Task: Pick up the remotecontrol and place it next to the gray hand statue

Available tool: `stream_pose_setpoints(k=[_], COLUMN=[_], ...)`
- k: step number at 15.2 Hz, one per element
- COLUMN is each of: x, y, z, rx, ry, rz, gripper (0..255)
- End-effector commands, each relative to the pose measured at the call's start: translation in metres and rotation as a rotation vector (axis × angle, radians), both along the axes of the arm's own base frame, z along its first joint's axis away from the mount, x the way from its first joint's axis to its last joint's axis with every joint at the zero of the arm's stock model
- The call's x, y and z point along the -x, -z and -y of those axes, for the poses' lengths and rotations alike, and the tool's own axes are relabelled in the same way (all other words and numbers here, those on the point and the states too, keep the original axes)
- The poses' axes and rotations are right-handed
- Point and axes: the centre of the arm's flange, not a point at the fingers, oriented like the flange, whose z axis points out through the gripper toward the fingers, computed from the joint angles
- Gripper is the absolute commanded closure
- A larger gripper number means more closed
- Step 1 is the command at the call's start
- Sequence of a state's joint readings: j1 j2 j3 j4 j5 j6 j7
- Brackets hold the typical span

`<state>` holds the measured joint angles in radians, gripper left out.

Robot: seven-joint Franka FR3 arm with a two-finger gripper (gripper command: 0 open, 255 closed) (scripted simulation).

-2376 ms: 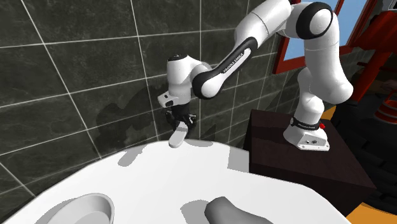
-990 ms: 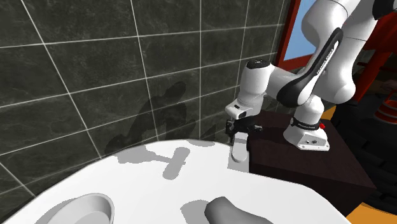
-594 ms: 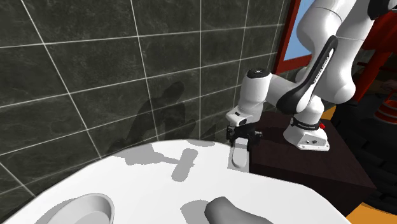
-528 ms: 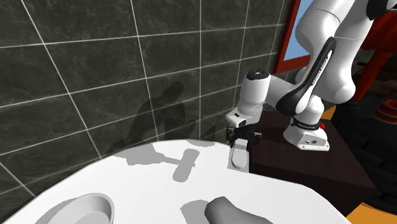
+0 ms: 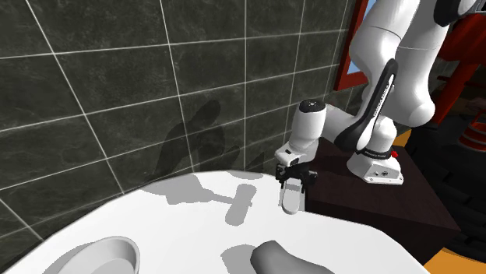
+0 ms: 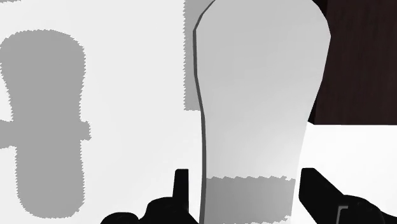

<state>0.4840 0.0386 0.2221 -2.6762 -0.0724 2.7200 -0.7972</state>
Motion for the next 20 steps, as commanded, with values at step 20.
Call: stream_pose_setpoints(k=[20], x=[0.001], y=[0.111], z=[-0.001], rx=[-0.001], ry=[0.0], rz=[0.001], gripper=[255])
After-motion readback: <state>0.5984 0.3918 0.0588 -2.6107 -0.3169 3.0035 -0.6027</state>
